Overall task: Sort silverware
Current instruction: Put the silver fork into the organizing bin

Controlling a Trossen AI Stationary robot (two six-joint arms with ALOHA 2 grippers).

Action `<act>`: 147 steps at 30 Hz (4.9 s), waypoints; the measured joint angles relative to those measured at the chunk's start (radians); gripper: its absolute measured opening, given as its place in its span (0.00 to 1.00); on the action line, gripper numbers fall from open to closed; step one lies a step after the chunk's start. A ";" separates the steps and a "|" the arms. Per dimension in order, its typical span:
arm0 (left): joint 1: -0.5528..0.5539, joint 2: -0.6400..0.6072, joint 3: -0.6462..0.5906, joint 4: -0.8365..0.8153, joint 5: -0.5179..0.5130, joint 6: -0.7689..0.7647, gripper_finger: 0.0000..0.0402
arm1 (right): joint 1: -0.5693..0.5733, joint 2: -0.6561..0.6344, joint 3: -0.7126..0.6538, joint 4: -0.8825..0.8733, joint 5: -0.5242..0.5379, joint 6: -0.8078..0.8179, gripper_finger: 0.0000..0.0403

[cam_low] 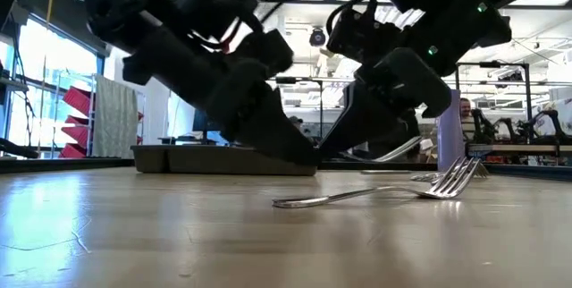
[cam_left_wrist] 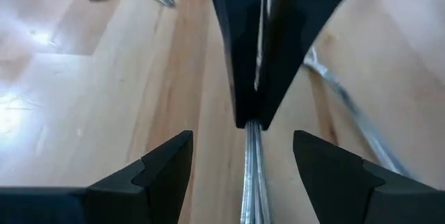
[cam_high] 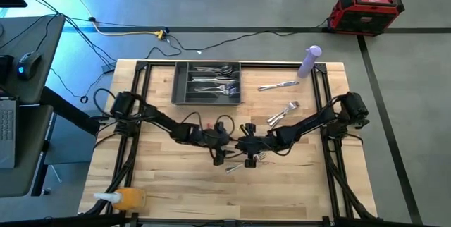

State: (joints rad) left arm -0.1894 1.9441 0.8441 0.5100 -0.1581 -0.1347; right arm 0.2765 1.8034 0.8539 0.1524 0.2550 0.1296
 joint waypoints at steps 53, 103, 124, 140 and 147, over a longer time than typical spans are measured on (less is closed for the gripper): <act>-0.004 -0.254 0.147 -0.728 -0.797 0.361 0.00 | 0.062 -0.367 0.001 -0.676 0.466 0.293 0.43; 0.421 -0.498 -0.030 -0.743 -0.264 0.457 0.33 | 0.003 -0.363 -0.249 -0.173 -0.127 0.128 0.43; -0.054 -0.493 -0.029 -0.669 -0.443 -0.096 0.33 | 0.046 0.032 -0.240 0.356 -0.386 -0.031 0.35; -0.057 -0.281 -0.029 -0.479 -0.288 -0.130 0.33 | 0.031 0.037 -0.247 0.399 -0.359 0.030 0.00; -0.053 -0.238 -0.029 -0.437 -0.221 -0.065 0.33 | 0.030 -0.054 -0.250 0.401 -0.344 -0.015 0.06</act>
State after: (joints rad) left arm -0.2428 1.7065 0.8146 0.0733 -0.3787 -0.1993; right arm 0.3063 1.7490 0.6043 0.5534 -0.0889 0.1147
